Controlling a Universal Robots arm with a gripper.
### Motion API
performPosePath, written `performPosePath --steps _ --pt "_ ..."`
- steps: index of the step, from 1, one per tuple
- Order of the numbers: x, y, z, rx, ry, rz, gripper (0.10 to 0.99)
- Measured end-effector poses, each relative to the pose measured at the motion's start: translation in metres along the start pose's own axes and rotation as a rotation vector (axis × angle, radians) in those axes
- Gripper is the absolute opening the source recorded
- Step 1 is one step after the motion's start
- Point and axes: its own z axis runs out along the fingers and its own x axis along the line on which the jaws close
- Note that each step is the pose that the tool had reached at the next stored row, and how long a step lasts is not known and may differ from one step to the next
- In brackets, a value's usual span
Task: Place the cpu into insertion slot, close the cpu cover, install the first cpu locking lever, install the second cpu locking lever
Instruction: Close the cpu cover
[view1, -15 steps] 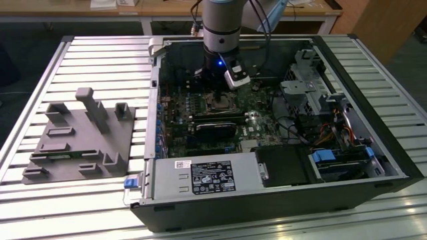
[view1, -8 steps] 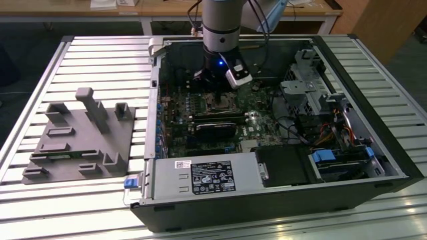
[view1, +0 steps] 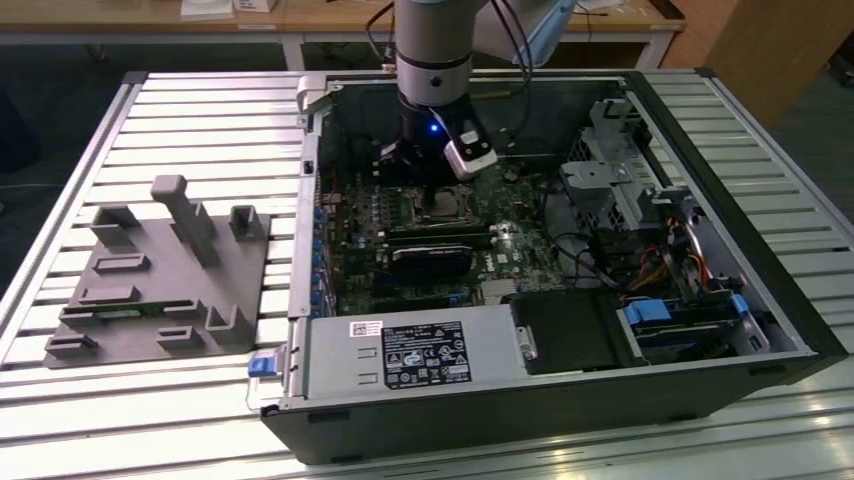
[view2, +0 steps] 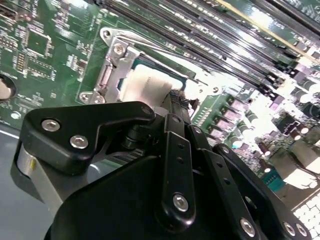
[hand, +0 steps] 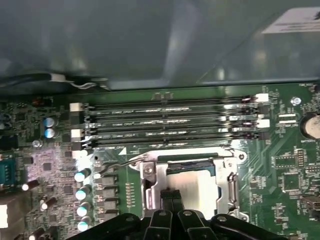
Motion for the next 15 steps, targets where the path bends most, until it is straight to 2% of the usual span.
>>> performPosePath --steps 3,10,15 --pt "0.0033 -0.0007 0.0002 -0.003 -0.0002 -0.009 0.106" --pt "0.0077 -0.0014 0.0013 -0.033 0.0012 -0.036 0.106" --pt "0.0106 -0.0025 0.0029 -0.046 0.0013 -0.057 0.106"
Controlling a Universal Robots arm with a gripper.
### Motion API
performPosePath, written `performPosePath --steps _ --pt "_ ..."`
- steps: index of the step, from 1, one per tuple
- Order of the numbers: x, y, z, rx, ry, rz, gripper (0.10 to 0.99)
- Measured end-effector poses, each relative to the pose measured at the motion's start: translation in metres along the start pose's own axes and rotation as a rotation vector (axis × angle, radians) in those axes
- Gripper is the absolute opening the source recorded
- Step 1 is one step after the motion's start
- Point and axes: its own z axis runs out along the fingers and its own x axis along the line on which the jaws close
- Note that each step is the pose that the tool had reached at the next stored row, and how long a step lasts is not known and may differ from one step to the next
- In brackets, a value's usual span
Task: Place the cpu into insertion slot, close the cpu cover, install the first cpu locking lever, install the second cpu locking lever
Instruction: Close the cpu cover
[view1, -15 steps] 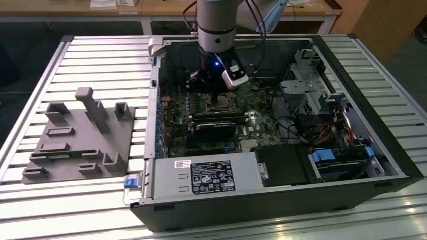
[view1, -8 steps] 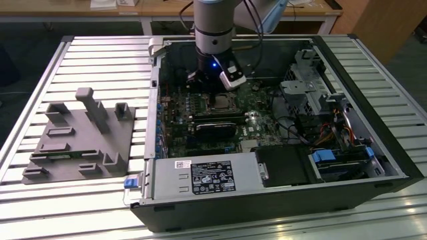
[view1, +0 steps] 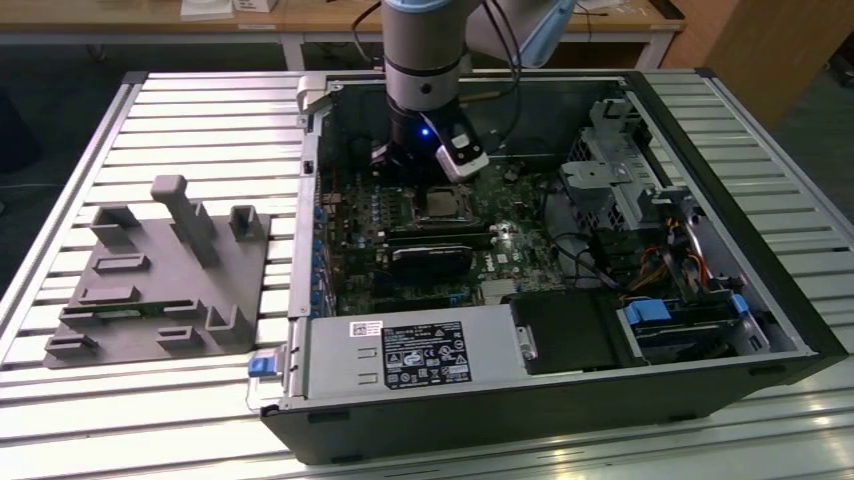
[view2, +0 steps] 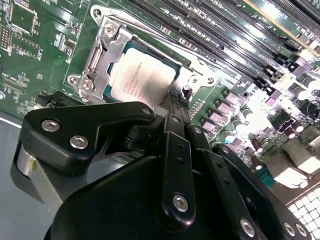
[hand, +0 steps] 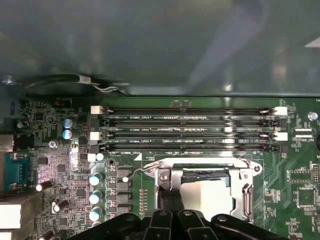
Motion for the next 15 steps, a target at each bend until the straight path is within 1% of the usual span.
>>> performPosePath --steps 4,8,15 --pt "0.001 -0.0009 0.0021 -0.002 0.0001 -0.018 0.106" --pt "0.0009 -0.001 0.0028 -0.002 0.0005 -0.021 0.106" --pt "-0.002 -0.001 0.0032 -0.002 0.0002 -0.021 0.106"
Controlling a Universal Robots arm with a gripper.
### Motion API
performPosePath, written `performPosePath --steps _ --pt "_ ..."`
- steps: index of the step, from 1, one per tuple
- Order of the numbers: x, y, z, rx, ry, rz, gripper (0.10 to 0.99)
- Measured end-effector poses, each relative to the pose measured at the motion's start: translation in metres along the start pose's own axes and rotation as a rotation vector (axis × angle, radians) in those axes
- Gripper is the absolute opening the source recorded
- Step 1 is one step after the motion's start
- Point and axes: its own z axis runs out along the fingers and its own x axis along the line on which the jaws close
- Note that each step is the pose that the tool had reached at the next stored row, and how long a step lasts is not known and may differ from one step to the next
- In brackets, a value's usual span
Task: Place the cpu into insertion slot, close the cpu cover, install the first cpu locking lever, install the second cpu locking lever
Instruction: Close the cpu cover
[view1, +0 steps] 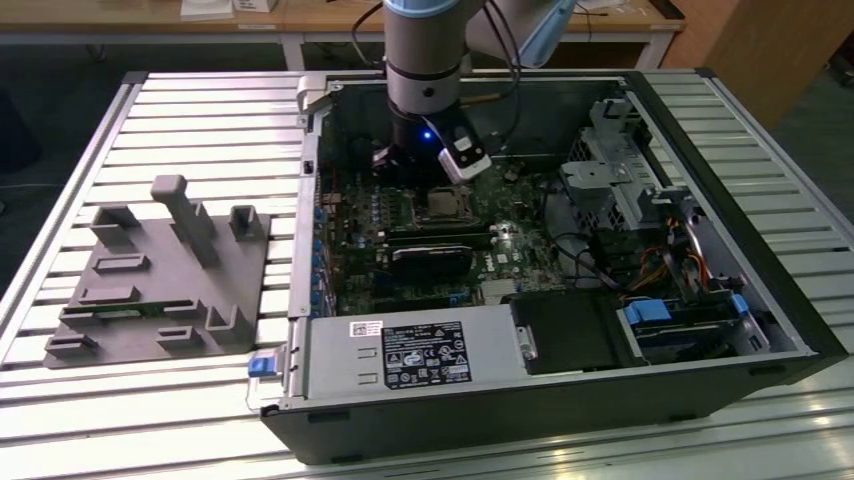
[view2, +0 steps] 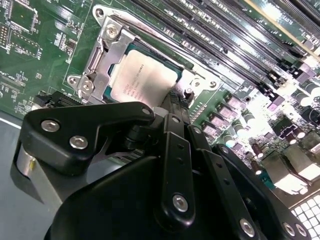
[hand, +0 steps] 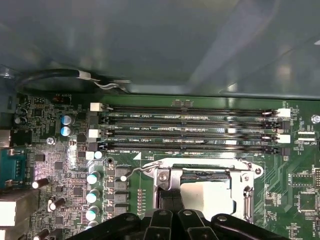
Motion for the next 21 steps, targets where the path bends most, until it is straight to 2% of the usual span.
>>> performPosePath --steps 6,12,19,21 --pt "-0.0039 -0.0001 0.0001 0.0 0.0001 0.0 0.106" --pt "-0.0041 0.0 -0.0007 0.0 0.0001 0.0 0.106" --pt "-0.0045 0.0007 -0.0133 0.0 0.0001 0.0 0.106" --pt "-0.0047 0.0008 -0.0145 0.0 -0.0001 0.0 0.106"
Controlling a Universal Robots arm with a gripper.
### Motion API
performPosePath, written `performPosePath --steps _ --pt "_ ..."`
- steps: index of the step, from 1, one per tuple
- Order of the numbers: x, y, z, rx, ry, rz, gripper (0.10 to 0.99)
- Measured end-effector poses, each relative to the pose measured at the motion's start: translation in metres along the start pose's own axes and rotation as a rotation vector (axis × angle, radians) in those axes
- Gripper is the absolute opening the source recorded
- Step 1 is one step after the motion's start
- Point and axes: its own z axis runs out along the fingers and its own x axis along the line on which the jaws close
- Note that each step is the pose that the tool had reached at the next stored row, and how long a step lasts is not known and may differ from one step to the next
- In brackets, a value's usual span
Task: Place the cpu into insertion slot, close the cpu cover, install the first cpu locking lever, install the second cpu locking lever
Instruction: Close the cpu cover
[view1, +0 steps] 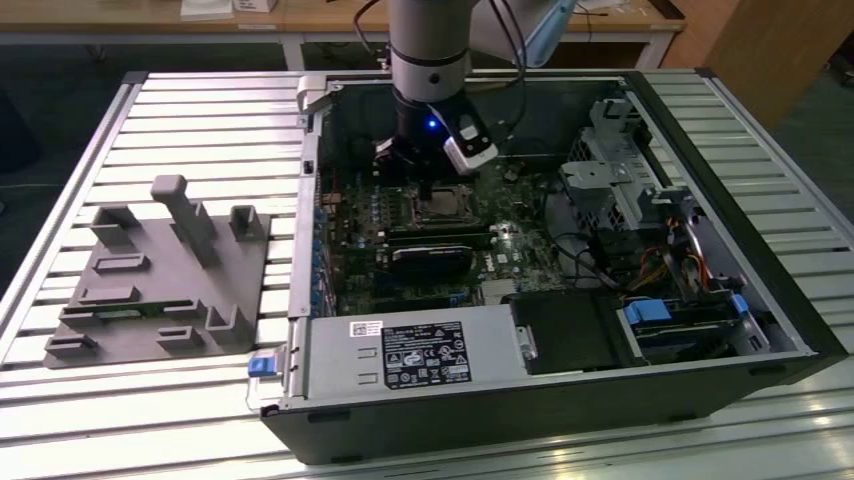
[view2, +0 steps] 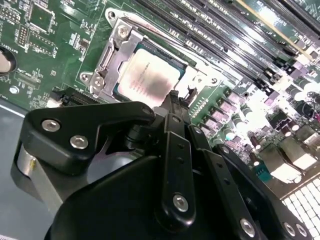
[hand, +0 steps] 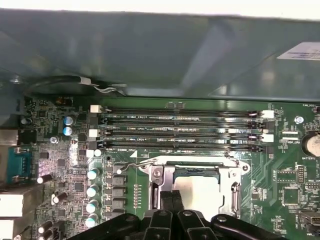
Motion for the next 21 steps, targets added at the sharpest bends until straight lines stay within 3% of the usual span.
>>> performPosePath --steps 4,11,15,21 --pt "-0.007 -0.0001 0.0002 0.0 0.0017 0.0 0.106" --pt "-0.0311 -0.0004 0.001 0.0 0.0086 0.001 0.106" --pt "-0.0325 -0.0003 -0.0004 0.0 0.0094 0.001 0.106" --pt "-0.033 0.0005 -0.0157 0.0 0.0093 0.001 0.106"
